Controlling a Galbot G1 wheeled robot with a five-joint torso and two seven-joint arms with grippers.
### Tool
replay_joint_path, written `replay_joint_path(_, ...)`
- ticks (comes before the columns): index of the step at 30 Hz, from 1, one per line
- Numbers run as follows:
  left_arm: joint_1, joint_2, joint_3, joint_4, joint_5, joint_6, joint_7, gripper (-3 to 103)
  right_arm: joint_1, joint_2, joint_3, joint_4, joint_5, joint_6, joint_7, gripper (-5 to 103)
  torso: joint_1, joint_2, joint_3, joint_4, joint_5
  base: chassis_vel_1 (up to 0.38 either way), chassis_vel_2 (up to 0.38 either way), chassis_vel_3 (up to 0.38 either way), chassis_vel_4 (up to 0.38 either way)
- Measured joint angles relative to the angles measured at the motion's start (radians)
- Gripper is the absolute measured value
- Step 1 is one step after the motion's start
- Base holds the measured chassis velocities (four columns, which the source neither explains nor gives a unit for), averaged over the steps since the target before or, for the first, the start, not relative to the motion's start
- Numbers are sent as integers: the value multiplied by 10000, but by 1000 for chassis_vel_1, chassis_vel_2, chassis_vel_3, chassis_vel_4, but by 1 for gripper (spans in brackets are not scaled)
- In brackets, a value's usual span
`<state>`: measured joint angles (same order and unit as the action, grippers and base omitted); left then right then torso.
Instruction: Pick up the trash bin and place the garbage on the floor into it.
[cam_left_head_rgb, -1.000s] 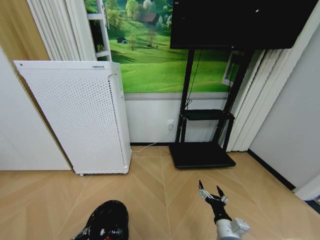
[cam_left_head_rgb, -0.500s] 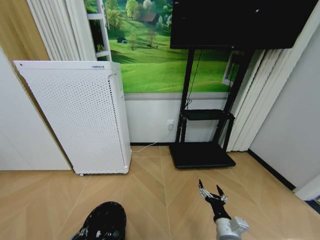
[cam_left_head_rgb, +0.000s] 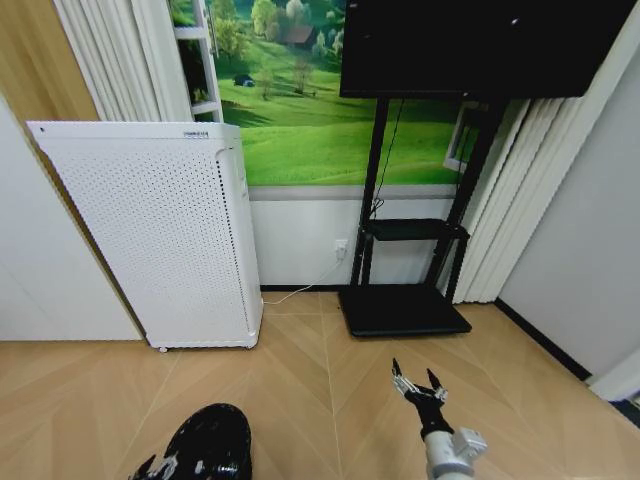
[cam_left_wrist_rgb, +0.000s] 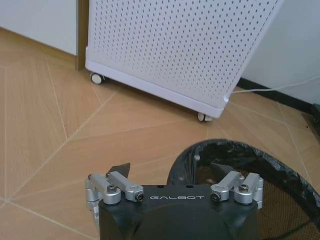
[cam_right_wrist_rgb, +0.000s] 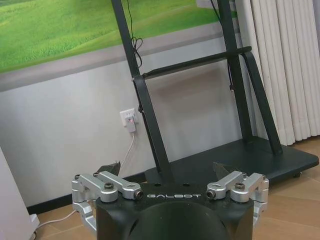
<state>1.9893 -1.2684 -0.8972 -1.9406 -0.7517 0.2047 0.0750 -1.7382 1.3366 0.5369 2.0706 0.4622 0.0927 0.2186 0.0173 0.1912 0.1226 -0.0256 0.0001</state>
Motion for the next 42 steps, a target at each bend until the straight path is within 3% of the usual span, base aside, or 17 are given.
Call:
replay_joint_path(4,12,-263,-321,-379,437,-400,108,99,-47,23,19,-36,-30,-17,37,100,0,0,0,0,-1,0,0,0,0)
replay_joint_path(10,-284,-340,-815,-960,1530,-1261,430,100,-195,127,48,114,-216,-162,117,100,0,0,0,-2,-1,0,0,0,0)
replay_joint_path(13,-464,-238,-1032,-1796,2063,-1780,843,100,-447,208,163,313,-375,-168,115,100,0,0,0,-3,0,0,0,0,0)
replay_joint_path(21,-661,51,-770,-3011,2148,-1711,616,100,-793,380,453,575,-467,16,40,100,0,0,0,-3,-1,0,0,0,0)
replay_joint_path(33,-577,27,-733,-3037,2206,-1766,672,100,-876,435,495,689,-578,136,-2,100,-1,0,0,0,-2,-121,-116,115,130)
replay_joint_path(42,-698,24,-724,-3425,2251,-1925,173,100,-826,418,514,625,-720,418,-61,100,0,0,0,-1,3,-112,-130,123,130)
